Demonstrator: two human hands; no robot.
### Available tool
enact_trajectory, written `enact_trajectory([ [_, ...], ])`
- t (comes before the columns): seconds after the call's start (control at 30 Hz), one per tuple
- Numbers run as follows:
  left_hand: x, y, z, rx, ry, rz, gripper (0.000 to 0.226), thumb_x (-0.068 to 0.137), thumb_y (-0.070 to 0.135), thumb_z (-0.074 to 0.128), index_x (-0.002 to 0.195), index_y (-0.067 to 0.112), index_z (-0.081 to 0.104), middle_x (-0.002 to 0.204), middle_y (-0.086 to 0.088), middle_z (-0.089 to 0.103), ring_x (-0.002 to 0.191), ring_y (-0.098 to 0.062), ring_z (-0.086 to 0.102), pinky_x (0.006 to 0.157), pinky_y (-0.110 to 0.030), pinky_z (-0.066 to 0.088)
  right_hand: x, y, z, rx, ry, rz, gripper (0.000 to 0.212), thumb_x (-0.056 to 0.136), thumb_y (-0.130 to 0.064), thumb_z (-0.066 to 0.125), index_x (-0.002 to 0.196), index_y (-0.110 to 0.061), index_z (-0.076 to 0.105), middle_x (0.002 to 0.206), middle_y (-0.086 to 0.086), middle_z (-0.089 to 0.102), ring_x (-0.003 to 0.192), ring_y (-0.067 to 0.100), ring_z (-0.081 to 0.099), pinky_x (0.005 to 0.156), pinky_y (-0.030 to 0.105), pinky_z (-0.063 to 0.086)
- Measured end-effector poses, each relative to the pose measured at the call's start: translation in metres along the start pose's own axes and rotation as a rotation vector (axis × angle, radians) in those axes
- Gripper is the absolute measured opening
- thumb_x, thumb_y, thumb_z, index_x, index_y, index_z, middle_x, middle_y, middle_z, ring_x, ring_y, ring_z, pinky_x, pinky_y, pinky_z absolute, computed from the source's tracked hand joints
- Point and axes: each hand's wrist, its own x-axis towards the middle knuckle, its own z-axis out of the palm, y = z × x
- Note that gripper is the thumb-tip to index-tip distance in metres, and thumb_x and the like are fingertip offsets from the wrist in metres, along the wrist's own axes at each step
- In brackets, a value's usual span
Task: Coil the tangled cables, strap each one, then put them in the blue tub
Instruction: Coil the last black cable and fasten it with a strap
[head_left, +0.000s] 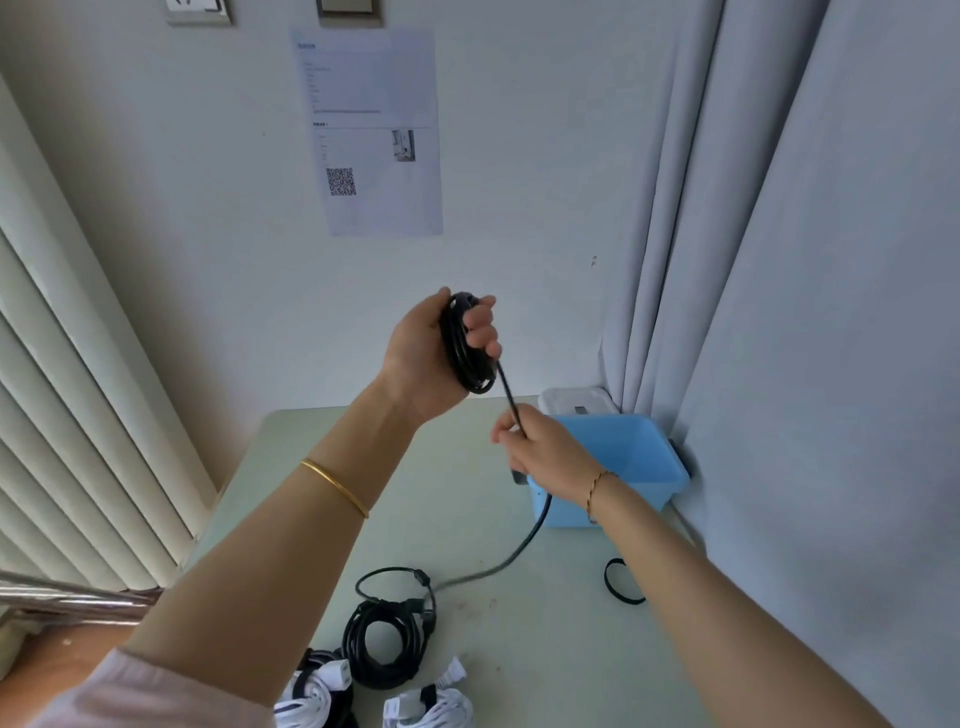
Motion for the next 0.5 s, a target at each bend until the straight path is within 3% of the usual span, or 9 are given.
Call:
enact_trajectory([
  [0.13,0.003,-0.013,-0.003,0.190,0.055,0.076,0.034,0.105,0.033,0.024,0.104,0.006,0.043,0.067,-0.002,0.048,0.054,-0.017,0.047,0.064,-0.028,0.044,-0.003,-0.013,-0.001,-0.197,-0.053,-0.070,0.015,0.096,-0.014,0.038,0.094,-0.006,0.050,0.065,-0.006,0.045,0.059,0.013,0.045,0.063,0.032,0.044],
  [0.33,0.009,-0.017,-0.006,0.593,0.150,0.232,0.020,0.105,0.023,0.027,0.101,0.009,0.041,0.070,-0.004,0.054,0.062,-0.021,0.052,0.071,-0.031,0.048,-0.010,-0.031,-0.011,-0.289,-0.020,-0.122,0.018,0.092,-0.013,0.042,0.091,-0.003,0.057,0.067,-0.001,0.052,0.058,0.017,0.051,0.058,0.034,0.048],
  [0.43,0.006,-0.021,-0.006,0.930,0.146,0.295,0.023,0.103,0.019,0.030,0.086,0.011,0.043,0.073,-0.006,0.057,0.067,-0.019,0.054,0.065,-0.022,0.045,-0.013,-0.038,-0.020,-0.239,0.023,-0.081,0.020,0.091,-0.013,0.042,0.090,-0.002,0.059,0.058,0.003,0.051,0.044,0.016,0.049,0.045,0.031,0.050],
  [0.5,0.005,-0.024,-0.005,1.044,0.153,0.302,0.018,0.101,0.017,0.033,0.084,0.011,0.036,0.073,-0.009,0.055,0.063,-0.014,0.052,0.059,-0.017,0.043,-0.013,-0.040,-0.026,-0.280,0.115,-0.094,0.020,0.090,-0.015,0.047,0.090,-0.004,0.063,0.059,0.003,0.053,0.053,0.024,0.055,0.057,0.041,0.056],
])
